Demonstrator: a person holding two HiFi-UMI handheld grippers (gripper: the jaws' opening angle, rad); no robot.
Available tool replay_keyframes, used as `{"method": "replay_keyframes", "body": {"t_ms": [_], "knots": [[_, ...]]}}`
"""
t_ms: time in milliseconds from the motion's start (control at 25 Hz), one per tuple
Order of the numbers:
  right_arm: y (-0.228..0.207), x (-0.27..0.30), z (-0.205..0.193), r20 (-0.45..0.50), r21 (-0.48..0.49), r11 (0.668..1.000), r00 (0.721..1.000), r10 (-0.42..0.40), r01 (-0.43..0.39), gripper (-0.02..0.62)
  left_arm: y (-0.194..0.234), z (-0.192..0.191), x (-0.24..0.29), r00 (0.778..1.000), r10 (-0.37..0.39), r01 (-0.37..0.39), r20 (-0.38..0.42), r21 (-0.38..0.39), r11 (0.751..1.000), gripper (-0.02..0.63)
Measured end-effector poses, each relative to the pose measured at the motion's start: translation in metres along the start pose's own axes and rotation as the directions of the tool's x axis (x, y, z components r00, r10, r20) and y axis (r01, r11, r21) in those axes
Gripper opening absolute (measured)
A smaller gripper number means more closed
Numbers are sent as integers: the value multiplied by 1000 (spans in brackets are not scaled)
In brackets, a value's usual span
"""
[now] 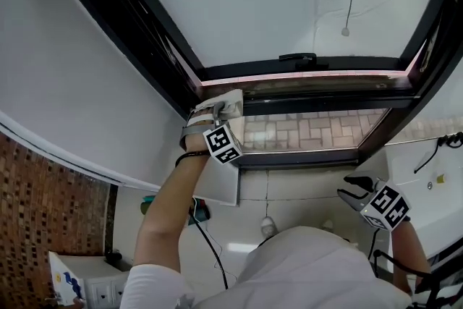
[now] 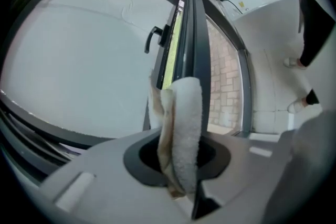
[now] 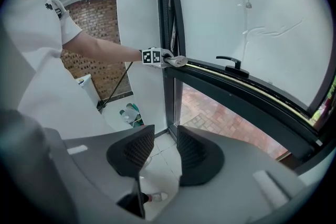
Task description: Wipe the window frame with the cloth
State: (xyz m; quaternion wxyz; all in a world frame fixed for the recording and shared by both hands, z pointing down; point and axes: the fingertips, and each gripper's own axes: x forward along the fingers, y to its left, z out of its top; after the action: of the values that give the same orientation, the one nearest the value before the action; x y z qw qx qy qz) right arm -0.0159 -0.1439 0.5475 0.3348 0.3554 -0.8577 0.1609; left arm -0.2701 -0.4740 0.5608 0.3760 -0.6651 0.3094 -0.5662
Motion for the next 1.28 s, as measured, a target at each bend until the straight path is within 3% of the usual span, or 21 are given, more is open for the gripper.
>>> {"method": "replay_keyframes", "body": {"t_ms": [200,360,680,920,1280], "knots": [[-5,-7,-1,28,8,1000,1000,-9,9,137,-18,20,-16,996,-75,74,38,17,997,92],[-16,-15,-6,46,17,1000,999,-22,22,137,-23,68,-34,990,-105,99,98,61,993,92],[-45,-38,-28,57,21,998,997,-52,51,137,-15,211,-58,965,-99,75,245,105,992,92],[-69,-74,-56,67,49,994,992,-103,100,137,-10,331,-67,932,-107,65,347,132,989,92],[-89,-136,-121,26,114,981,987,-160,156,137,-23,490,-57,907,-138,62,398,197,978,92]]}}
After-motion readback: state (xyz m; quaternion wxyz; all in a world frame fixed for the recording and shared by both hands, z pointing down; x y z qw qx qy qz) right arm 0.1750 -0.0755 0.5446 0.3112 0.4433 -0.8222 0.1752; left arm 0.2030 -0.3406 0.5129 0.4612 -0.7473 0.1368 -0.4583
